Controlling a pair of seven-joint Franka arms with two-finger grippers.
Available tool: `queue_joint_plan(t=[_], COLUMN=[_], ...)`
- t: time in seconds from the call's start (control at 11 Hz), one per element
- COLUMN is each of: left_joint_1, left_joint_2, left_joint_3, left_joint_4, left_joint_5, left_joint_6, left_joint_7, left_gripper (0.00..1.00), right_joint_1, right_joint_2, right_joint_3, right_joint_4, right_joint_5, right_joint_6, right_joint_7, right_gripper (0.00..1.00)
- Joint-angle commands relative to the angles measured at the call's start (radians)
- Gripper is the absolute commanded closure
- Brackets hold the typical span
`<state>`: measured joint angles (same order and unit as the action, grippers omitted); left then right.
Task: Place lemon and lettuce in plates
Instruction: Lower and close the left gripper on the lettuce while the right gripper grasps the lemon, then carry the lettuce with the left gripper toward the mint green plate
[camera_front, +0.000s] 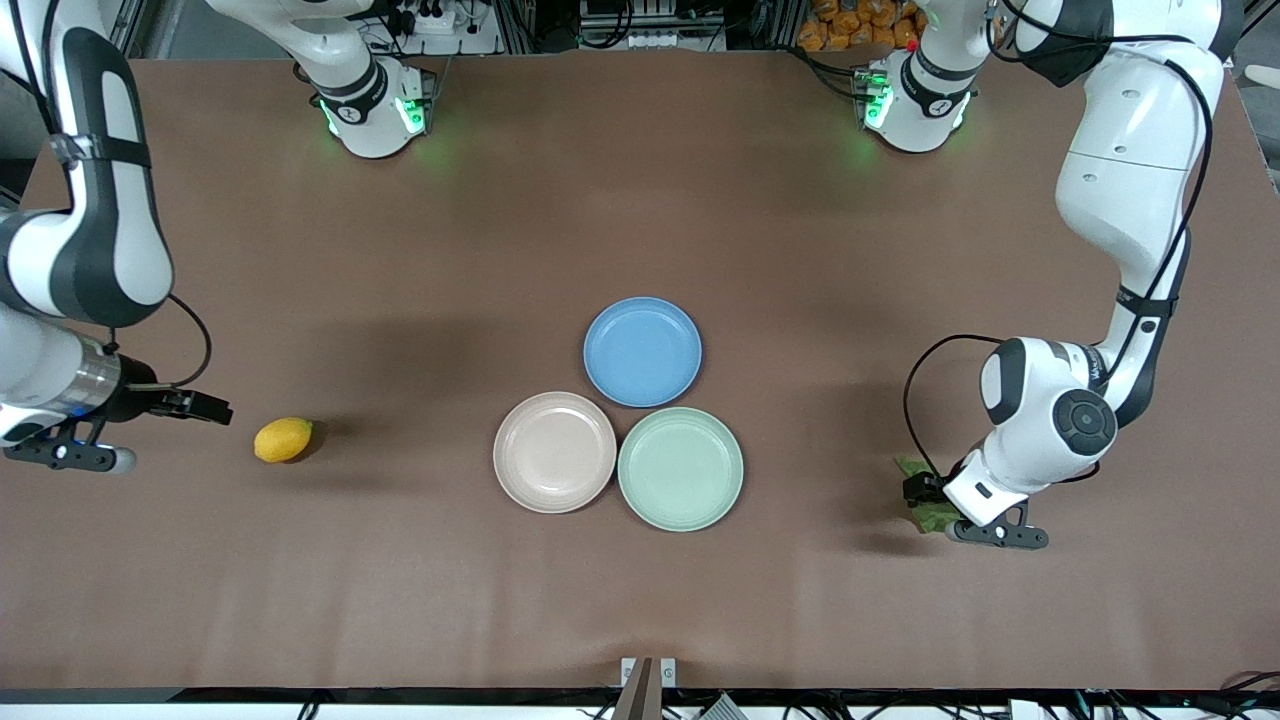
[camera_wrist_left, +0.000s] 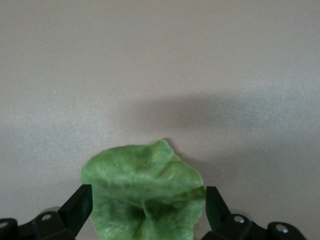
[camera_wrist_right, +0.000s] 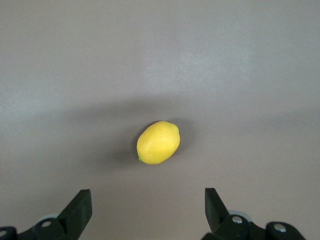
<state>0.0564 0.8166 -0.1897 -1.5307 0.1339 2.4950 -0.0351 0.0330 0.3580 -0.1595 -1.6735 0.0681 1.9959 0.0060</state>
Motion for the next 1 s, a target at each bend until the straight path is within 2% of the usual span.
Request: queue_joint_plan(t=[0.0,0.09,0.18,0.36,0.55,0.73,0.91], left_joint_1=[-0.007,-0.007,-0.007,-0.007,-0.007,-0.009,-0.010], left_joint_2=[0.042,0.047,0.052,0.052,0.050,0.044,0.036], left_joint_3=[0.003,0.003,0.003,0.003,0.003,0.003,0.001], left_joint_4=[0.027,0.027,0.027,0.027,0.029,0.037,0.037], left_joint_5=[0.068,0.081,0.082,0.081,0.081,0.081,0.085], left_joint_6=[0.039,0.044,0.045,0.045,0.045,0.045,0.045], left_joint_7=[0.012,0.012,0.015,0.040,0.061,0.081,0.099], left_gripper=[0.05,0.15,0.19,0.44,0.77,1.00,1.00], right_joint_1=[-0.005,-0.005,-0.004,0.001,0.007,0.007,0.005], right_joint_2=[0.012,0.030,0.048,0.085,0.099,0.113,0.136], right_joint_3=[0.009,0.009,0.011,0.012,0.014,0.018,0.018], right_joint_4=[-0.087,-0.100,-0.104,-0.130,-0.187,-0.206,-0.207], right_joint_5=[0.016,0.018,0.019,0.032,0.032,0.033,0.033], right_joint_6=[0.140,0.182,0.213,0.305,0.412,0.460,0.492], right_joint_7=[-0.009,-0.009,-0.008,-0.008,-0.007,-0.008,-0.007], right_gripper=[0.00,0.00,0.00,0.00,0.00,0.00,0.00])
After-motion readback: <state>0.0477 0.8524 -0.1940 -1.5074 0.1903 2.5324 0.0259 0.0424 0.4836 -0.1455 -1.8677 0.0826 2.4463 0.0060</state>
